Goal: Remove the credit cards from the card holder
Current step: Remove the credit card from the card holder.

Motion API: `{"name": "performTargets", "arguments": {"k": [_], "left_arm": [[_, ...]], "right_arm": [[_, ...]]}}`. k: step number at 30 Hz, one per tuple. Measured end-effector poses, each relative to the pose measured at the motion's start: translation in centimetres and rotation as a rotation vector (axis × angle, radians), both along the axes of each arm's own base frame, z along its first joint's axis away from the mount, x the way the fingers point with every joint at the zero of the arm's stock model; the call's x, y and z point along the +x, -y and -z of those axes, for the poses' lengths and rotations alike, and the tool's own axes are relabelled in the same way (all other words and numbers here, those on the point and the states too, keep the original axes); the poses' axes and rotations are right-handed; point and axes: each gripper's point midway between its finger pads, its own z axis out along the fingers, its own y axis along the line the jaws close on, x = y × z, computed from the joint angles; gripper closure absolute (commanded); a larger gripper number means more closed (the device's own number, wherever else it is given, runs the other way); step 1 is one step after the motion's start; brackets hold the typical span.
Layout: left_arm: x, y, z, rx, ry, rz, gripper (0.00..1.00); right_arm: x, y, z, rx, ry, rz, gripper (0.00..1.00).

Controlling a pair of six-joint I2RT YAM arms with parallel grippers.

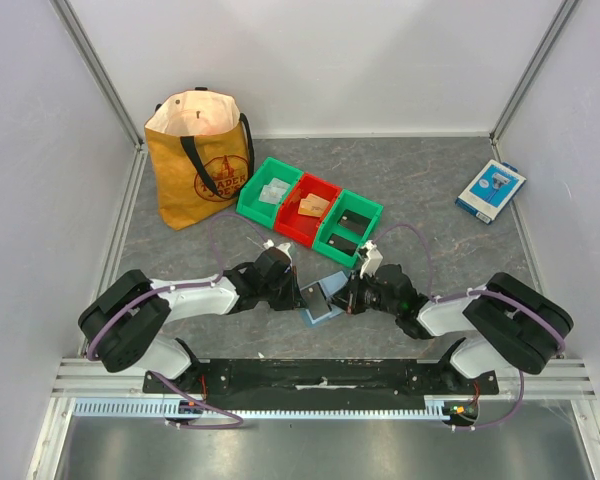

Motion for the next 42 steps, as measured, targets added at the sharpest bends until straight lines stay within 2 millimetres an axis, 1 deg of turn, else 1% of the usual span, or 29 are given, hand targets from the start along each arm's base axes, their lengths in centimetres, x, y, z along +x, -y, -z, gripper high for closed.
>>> {"name": "performTargets", "arguments": {"k": [4, 11, 15, 17, 20, 24, 26, 28, 32, 37, 42], "left_arm": [[0.0, 0.0, 0.0, 0.003, 0.003, -0.002, 0.98], [0.0, 0.0, 0.1, 0.006, 0.005, -0.003, 0.98], [0.0, -0.1, 0.0, 0.007, 0.006, -0.004, 0.98], [0.0, -0.1, 0.0, 0.01, 0.008, -0.004, 0.98], [0.0, -0.1, 0.0, 0.011, 0.01, -0.005, 0.98], [0.0, -0.1, 0.0, 0.012, 0.011, -0.004, 0.98], [0.0, -0.1, 0.0, 0.012, 0.011, -0.004, 0.98], [0.0, -0.1, 0.0, 0.012, 0.011, -0.005, 0.98], [-0.1, -0.1, 0.0, 0.01, 0.009, -0.011, 0.98], [-0.1, -0.2, 0.0, 0.005, 0.011, -0.015, 0.98], [-0.3, -0.4, 0.1, 0.002, 0.012, -0.019, 0.98]], "right_arm": [[0.2, 0.2, -0.7, 0.014, 0.009, -0.002, 1.0], [1.1, 1.5, -0.5, -0.005, 0.001, 0.032, 0.99], [0.8, 1.5, -0.3, -0.009, -0.006, 0.008, 0.8], [0.6, 1.4, -0.1, -0.01, -0.015, -0.004, 0.73], [0.2, 1.3, 0.5, -0.013, -0.043, -0.022, 0.69], [0.1, 0.8, 0.7, -0.001, -0.052, -0.043, 0.69], [0.1, 0.6, 0.8, 0.006, -0.055, -0.051, 0.7], [0.1, 0.4, 0.8, 0.014, -0.058, -0.06, 0.76], [0.1, 0.3, 1.0, 0.019, -0.067, -0.057, 0.99], [0.1, 0.5, 1.1, 0.016, -0.076, -0.047, 1.0], [0.6, 1.1, 0.2, -0.023, -0.059, -0.033, 1.0]]}}
